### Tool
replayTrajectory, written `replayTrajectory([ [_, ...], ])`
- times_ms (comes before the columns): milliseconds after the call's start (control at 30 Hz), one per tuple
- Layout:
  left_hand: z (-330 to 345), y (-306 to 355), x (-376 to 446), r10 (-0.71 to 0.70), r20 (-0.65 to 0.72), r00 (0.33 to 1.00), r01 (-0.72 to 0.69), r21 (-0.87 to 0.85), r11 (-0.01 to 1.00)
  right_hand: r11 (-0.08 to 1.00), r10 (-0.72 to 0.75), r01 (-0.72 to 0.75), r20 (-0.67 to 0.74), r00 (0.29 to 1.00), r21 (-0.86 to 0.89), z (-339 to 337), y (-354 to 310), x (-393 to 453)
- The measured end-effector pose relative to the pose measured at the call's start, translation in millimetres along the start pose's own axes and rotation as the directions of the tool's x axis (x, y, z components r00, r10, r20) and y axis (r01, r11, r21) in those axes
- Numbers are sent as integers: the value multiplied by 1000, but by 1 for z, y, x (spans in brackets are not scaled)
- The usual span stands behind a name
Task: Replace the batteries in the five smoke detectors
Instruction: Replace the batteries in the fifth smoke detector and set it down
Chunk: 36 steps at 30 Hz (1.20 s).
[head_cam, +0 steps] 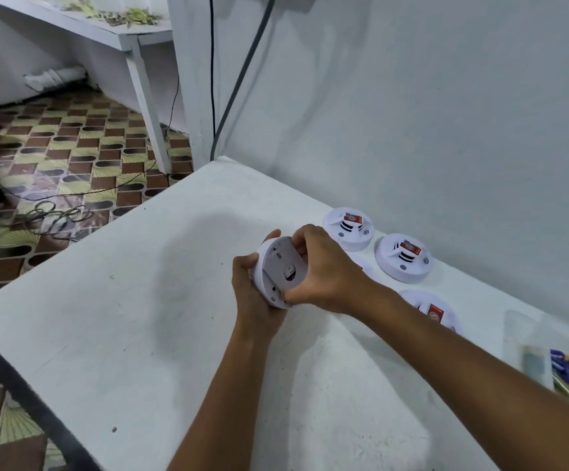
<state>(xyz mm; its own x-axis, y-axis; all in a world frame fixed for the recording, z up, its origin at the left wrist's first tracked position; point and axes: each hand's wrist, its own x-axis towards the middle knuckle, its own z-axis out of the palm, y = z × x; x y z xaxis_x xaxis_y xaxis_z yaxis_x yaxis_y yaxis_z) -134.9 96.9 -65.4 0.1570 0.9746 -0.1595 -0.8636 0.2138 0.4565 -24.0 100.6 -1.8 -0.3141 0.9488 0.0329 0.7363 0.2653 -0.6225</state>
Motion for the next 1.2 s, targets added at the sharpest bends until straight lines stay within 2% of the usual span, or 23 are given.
replayTrajectory([
  [200, 2, -1, -2, -21, 1, 1000, 20, 53, 998, 989, 62, -61, 1, 998, 135, 1, 5, -7],
  [400, 10, 1, -4, -14, 115, 993, 1, 113, 994, 985, 62, -60, -7, 998, 159, -8, 6, -11],
  [467, 12, 0, -5, -22, 133, 991, 4, 134, 991, 988, 65, -62, -22, 998, 140, -11, 5, -15],
  [633, 18, -3, 0, -104, 57, 993, 91, 197, 976, 979, 88, -70, -87, 992, 192, -15, 8, -25],
  [833, 27, 5, 9, -109, 131, 985, 58, 344, 937, 949, 179, -131, -148, 973, 286, -26, 9, -27],
  [967, 30, 5, 10, -187, 118, 975, 155, 244, 957, 931, 156, -98, -143, 977, 350, -33, 6, -24],
  [1033, 28, 7, 11, -211, 100, 972, 190, 184, 964, 878, 212, -128, -135, 968, 460, -39, 4, -24],
  [1133, 20, 14, 14, -226, 103, 969, 216, 101, 971, 659, 365, -235, -31, 930, 714, -51, 4, -31],
  [1200, 11, 21, 15, -217, 93, 972, 212, 67, 975, 589, 433, -314, 37, 900, 744, -50, 11, -40],
])
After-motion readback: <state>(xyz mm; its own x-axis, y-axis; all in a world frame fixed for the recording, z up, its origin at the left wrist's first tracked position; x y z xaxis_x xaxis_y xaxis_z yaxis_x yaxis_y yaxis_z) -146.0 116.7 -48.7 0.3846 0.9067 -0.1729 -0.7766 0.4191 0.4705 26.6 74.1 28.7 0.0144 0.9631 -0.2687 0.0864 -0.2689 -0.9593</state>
